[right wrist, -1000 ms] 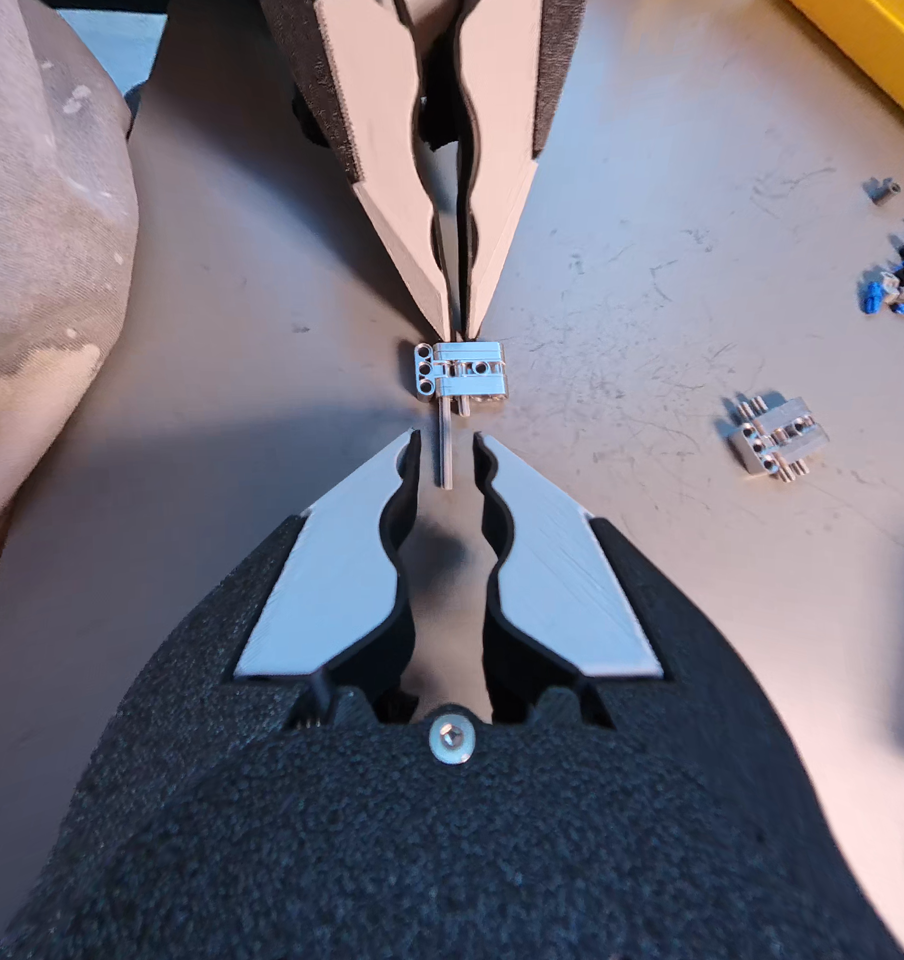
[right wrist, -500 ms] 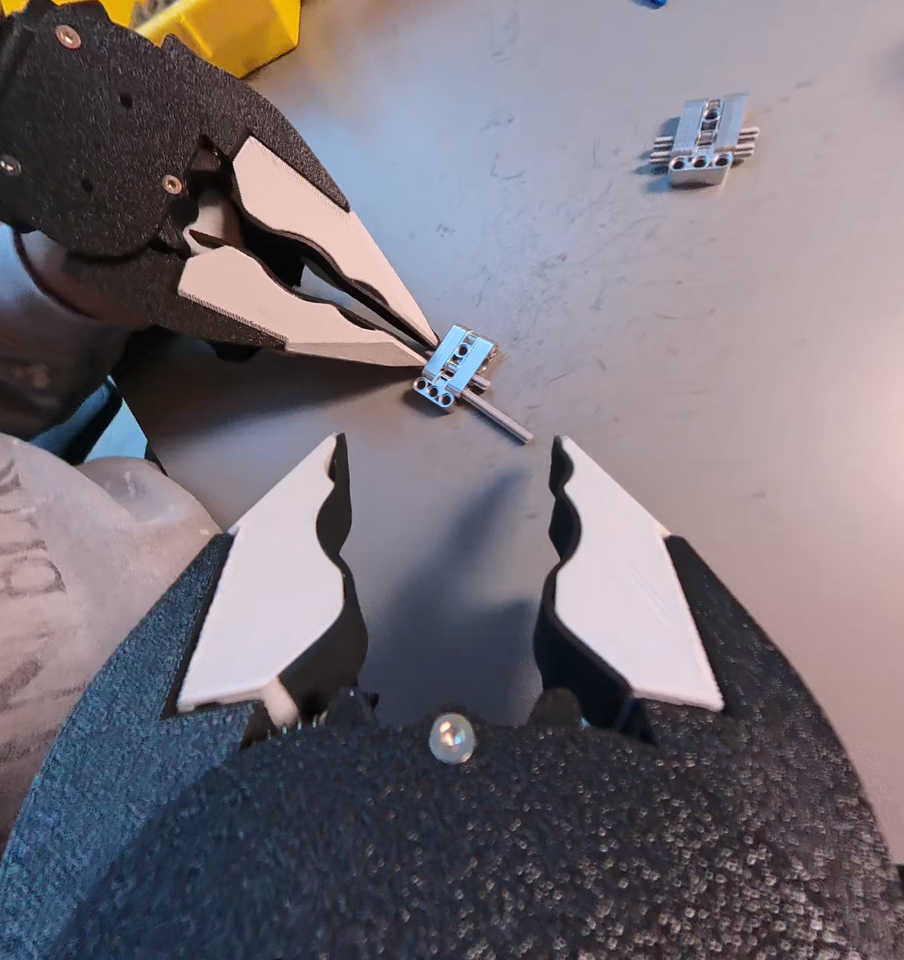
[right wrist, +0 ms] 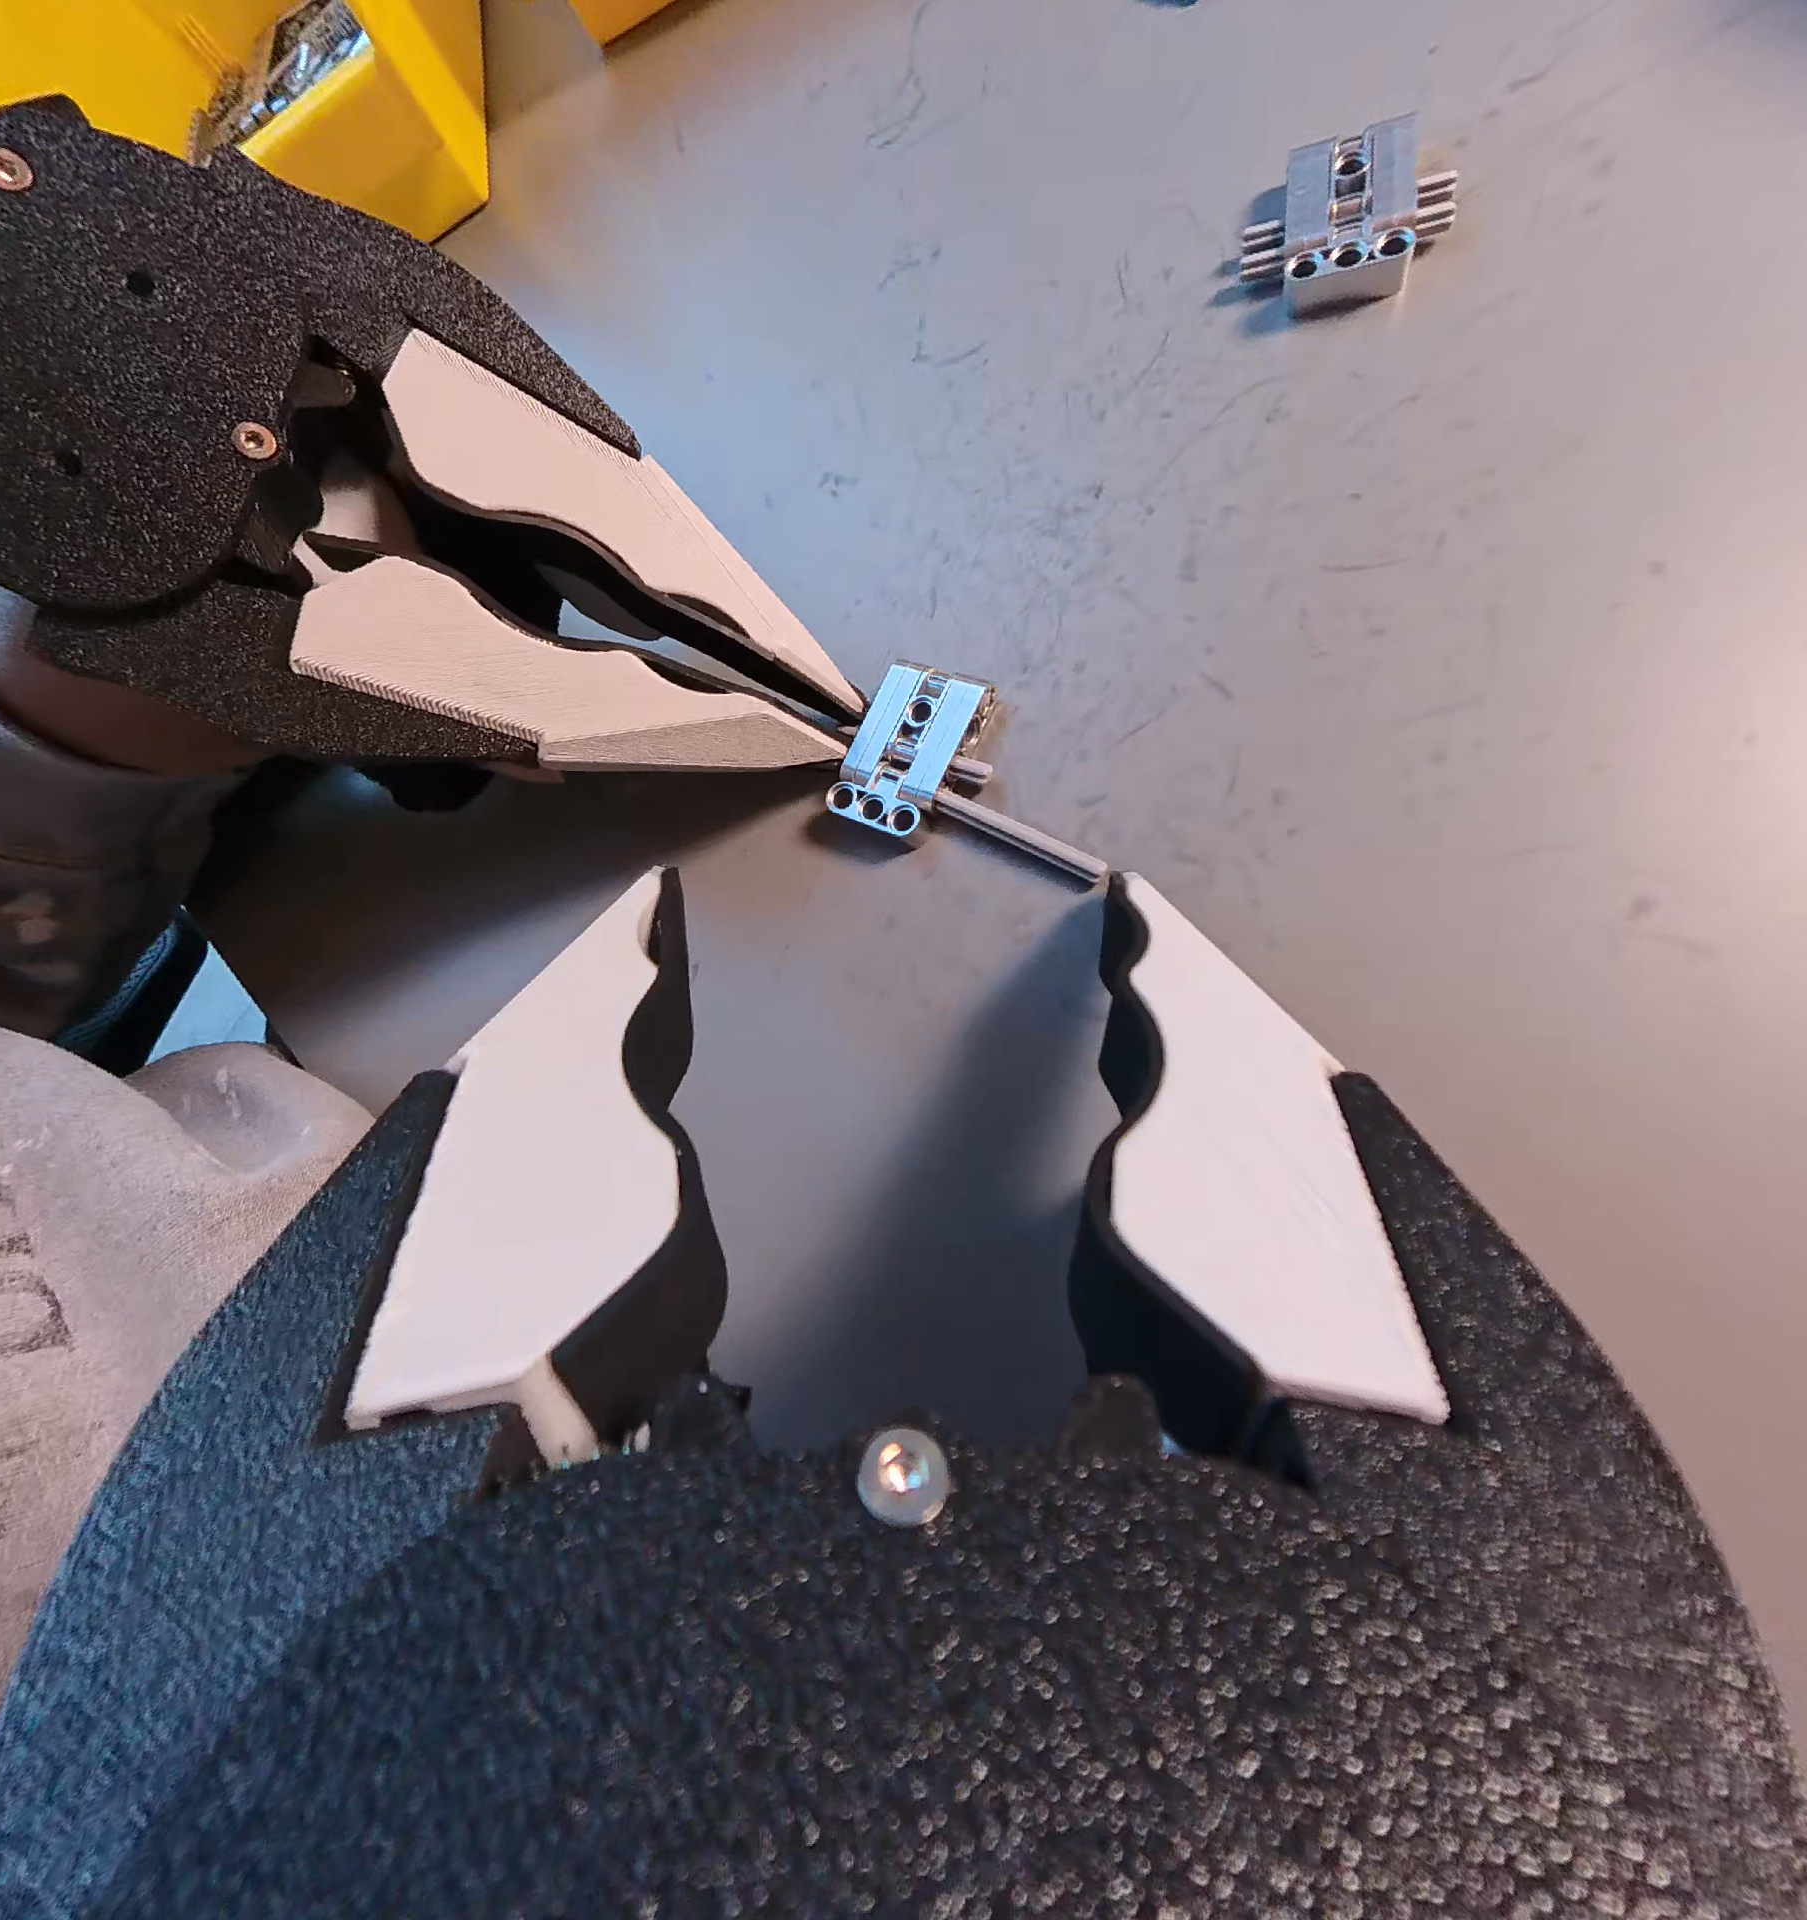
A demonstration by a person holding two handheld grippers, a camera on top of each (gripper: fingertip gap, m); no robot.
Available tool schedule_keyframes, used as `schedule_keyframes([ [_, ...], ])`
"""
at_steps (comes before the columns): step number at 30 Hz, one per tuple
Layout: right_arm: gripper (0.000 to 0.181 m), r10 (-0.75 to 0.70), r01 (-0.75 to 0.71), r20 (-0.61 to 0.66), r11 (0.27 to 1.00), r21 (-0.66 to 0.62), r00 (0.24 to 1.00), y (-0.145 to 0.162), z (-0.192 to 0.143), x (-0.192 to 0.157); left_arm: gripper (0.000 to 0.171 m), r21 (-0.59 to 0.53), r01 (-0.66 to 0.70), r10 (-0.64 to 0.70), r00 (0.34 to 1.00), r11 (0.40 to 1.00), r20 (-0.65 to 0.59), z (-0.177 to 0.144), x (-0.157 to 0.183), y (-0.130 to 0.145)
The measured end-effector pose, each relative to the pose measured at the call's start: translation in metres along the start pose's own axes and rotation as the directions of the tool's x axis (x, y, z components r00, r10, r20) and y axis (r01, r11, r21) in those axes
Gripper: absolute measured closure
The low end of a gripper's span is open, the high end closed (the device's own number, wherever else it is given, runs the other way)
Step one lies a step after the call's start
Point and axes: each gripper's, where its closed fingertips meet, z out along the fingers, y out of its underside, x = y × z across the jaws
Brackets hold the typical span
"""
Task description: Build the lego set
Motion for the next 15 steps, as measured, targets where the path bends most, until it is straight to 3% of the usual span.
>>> schedule_keyframes([
  [15, 0.102, -0.030, 0.029, -0.025, 0.999, -0.040, 0.999, 0.0015, 0.0046, -0.0009, 0.169, -0.003, -0.013, 0.013, 1.000, 1.000, 0.013, 0.0006, 0.0003, -0.0004],
])
